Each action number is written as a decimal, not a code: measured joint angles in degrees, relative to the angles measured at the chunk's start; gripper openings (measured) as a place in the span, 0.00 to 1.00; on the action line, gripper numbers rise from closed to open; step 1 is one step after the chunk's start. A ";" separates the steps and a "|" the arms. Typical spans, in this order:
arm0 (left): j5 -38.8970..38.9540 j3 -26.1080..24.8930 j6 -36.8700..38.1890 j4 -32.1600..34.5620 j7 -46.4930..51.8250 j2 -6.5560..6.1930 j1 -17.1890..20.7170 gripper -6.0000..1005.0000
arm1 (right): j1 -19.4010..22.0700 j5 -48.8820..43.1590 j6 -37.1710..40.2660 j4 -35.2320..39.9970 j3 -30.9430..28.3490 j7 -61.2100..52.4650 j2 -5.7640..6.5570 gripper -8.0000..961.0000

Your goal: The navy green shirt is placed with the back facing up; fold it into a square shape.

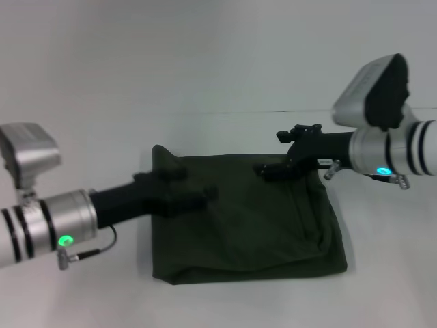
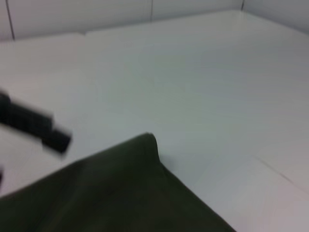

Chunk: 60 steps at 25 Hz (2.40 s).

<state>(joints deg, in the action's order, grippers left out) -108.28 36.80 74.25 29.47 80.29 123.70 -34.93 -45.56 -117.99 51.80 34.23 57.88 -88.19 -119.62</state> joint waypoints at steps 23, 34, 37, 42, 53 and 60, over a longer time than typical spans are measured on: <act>2.01 -13.36 9.79 1.92 0.49 -1.35 1.57 0.91 | -1.03 -6.52 -20.37 -4.60 12.03 -6.78 -0.16 0.97; 2.18 -13.87 10.00 2.00 1.07 -1.39 1.51 0.91 | 1.97 -6.99 -23.89 -1.45 7.23 -7.84 0.87 0.97; 2.20 -13.88 9.98 2.00 1.20 -1.44 1.49 0.91 | 3.53 -6.70 -21.14 2.29 5.06 -7.85 0.92 0.97; 2.09 -13.62 10.02 2.00 1.35 -1.60 1.32 0.91 | 4.32 -5.92 -4.67 7.21 -5.63 -6.97 1.18 0.97; 1.54 -9.54 10.84 1.99 -0.61 -1.19 1.31 0.91 | 11.33 9.07 25.69 3.84 -21.08 1.87 6.77 0.97; 1.49 -8.02 10.71 1.58 -3.27 -1.18 1.14 0.91 | 12.20 8.88 27.28 3.10 -20.82 4.14 6.94 0.97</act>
<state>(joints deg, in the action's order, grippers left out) -106.79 28.78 84.96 31.05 77.02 122.52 -33.79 -33.36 -109.12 79.07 37.33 37.06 -84.06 -112.67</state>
